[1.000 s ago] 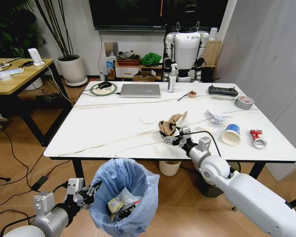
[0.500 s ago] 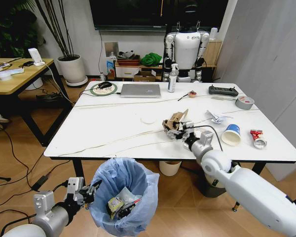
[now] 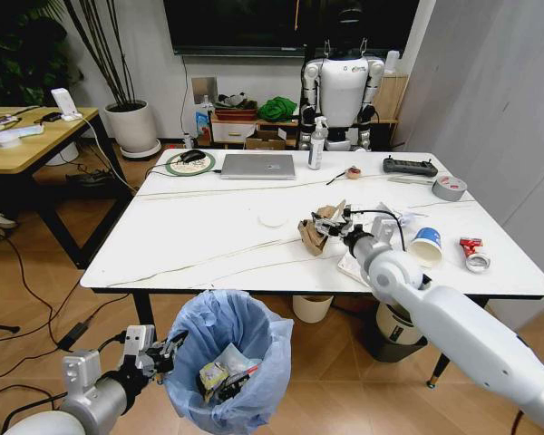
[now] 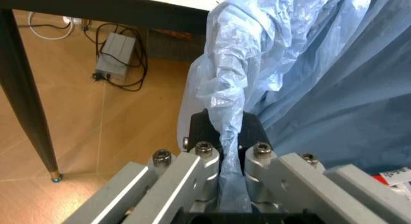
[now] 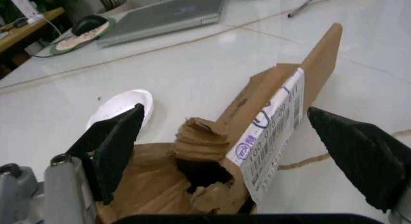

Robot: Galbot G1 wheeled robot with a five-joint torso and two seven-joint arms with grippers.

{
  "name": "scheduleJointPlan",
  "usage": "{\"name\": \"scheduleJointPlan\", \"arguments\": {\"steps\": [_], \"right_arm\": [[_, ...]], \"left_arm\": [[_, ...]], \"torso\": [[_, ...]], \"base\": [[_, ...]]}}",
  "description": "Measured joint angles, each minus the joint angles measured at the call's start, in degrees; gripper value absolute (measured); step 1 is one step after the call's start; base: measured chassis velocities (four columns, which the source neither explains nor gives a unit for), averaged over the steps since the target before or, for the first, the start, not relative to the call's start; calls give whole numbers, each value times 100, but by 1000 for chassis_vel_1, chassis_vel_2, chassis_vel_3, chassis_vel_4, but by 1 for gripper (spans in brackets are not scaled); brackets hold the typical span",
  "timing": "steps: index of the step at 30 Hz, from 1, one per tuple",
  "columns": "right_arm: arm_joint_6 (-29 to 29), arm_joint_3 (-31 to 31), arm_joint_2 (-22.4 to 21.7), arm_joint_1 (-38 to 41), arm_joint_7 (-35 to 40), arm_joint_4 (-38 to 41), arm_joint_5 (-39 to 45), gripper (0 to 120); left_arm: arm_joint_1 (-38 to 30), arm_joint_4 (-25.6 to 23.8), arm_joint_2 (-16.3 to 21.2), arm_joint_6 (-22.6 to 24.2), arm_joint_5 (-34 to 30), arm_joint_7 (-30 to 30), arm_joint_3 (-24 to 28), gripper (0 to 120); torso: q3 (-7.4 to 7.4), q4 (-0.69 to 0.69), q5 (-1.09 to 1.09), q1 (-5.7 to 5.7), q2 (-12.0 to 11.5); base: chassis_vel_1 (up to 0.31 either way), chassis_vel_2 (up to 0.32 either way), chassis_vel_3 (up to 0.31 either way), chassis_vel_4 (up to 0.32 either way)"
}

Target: Pick up the trash bin and place the trash from the table into it.

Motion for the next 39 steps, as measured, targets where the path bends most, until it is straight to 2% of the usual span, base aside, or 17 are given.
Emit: {"name": "scheduleJointPlan", "arguments": {"steps": [7, 10, 12, 17, 19, 24, 26, 31, 33, 39], "right_arm": [[-82, -5, 72, 66, 2, -282, 56, 91], [-70, -8, 68, 68, -55, -310, 53, 79], [-69, -9, 67, 68, -58, -310, 53, 77], [-55, -57, 40, 65, -101, -273, 53, 52], [-53, -61, 39, 62, -102, -272, 53, 52], [-46, -127, 32, 66, -121, -257, 45, 27], [-46, -135, 31, 72, -122, -257, 43, 24], [-46, -178, 10, 81, -139, -266, 21, 4], [-46, -192, -7, 81, -152, -257, 18, 0], [-38, -200, -20, 77, -159, -188, 24, 0]], "left_arm": [[14, -11, -39, 0, 13, 4, -14, 0], [-22, -9, -39, 0, 13, 5, -2, 0], [-27, -6, -39, 0, 13, 5, 2, 0], [-64, 29, -35, 0, 7, 6, 27, 0], [-65, 30, -36, 0, 7, 6, 27, 0], [-80, 41, -34, -3, -2, 12, 23, 0], [-84, 43, -35, -4, -3, 12, 23, 0], [-100, 47, -36, -7, -8, 13, 26, 0], [-112, 50, -34, -8, -10, 14, 28, 0], [-136, 57, -38, -11, -12, 20, 54, 0]], "torso": [[-1, -1, 0, 0, 0], [-1, -1, 0, 0, 0], [-1, -1, 0, 0, 0], [-1, -1, 0, 0, 0], [-1, -1, 0, 0, 0], [-1, -1, 0, 0, 0], [-1, -1, 0, 0, 0], [0, -1, 0, 0, 0], [0, -2, 0, 0, 0], [0, -2, 0, 0, 0]], "base": [[0, 0, 0, 0], [0, 0, 0, 0], [0, 0, 0, 0], [0, 0, 0, 0], [0, 0, 0, 0], [0, 0, 0, 0], [0, 0, 0, 0], [0, 0, 0, 0], [0, 0, 0, 0], [0, 0, 0, 0]]}}
